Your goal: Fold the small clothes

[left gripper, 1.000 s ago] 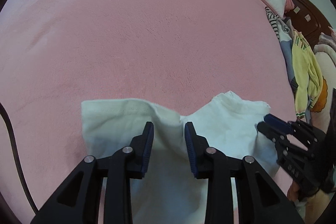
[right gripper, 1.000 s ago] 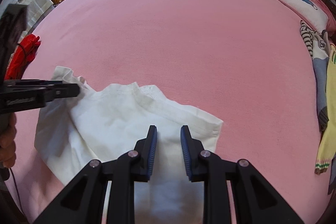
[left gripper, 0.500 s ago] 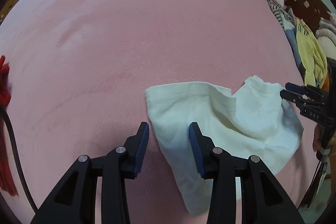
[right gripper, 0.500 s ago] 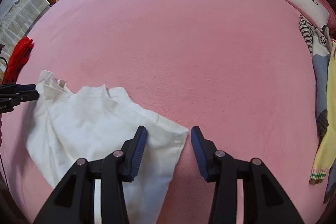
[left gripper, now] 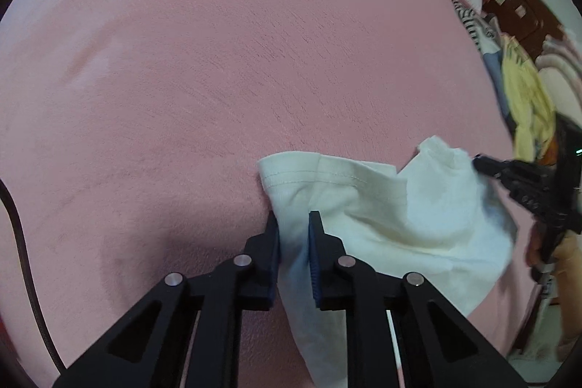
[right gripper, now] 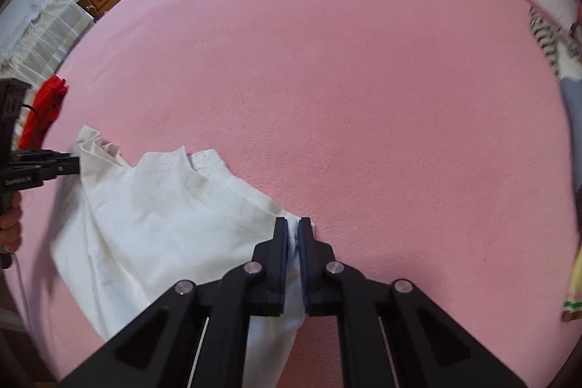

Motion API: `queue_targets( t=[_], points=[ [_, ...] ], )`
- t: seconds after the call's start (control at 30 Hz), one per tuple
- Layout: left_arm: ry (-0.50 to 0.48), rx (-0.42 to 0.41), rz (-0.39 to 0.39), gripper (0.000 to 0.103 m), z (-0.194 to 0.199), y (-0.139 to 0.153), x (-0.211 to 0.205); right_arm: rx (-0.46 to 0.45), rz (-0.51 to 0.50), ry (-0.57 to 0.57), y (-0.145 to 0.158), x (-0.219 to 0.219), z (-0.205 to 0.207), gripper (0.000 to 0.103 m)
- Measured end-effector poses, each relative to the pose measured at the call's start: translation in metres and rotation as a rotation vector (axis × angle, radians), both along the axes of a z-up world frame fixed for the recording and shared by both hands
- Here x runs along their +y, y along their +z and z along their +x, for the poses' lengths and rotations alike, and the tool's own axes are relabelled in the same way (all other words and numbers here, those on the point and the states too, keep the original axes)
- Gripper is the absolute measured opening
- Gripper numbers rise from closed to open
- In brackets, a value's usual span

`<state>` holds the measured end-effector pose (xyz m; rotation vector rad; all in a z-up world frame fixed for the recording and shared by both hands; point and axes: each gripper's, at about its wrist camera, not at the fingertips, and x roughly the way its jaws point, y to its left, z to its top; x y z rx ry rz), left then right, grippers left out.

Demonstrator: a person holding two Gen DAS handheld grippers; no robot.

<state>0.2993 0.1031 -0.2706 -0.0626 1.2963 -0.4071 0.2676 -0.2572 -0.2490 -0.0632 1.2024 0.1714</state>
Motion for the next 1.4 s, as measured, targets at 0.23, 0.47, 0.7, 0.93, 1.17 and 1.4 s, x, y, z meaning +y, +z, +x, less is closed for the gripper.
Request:
queue_targets(
  t=[0.23,0.47,0.7,0.93,1.17,1.4],
  points=[
    [0.032,-0.072,0.109,0.011,-0.015,0.003,-0.008,-0.088,-0.108,-0.09,0.014,0.001,-0.01,0.005],
    [0.083,-0.031,0.074,0.014,-0.01,0.005,-0.009,-0.058,-0.109,-0.109,0.012,0.0,-0.014,0.024],
    [0.176,-0.104,0.097,0.019,-0.038,0.046,0.013,-0.123,-0.119,-0.117,0.055,0.002,-0.055,0.043],
    [0.112,-0.075,-0.017,0.021,-0.088,0.061,-0.01,-0.068,-0.009,-0.04,0.053,0.028,-0.094,0.027],
    [0.024,-0.005,0.022,0.021,-0.114,0.018,-0.038,-0.006,-0.005,-0.053,0.016,0.048,-0.109,0.016],
    [0.015,0.002,0.026,0.021,-0.122,0.002,-0.025,0.028,-0.029,-0.103,-0.007,0.031,-0.129,0.01]
  ],
)
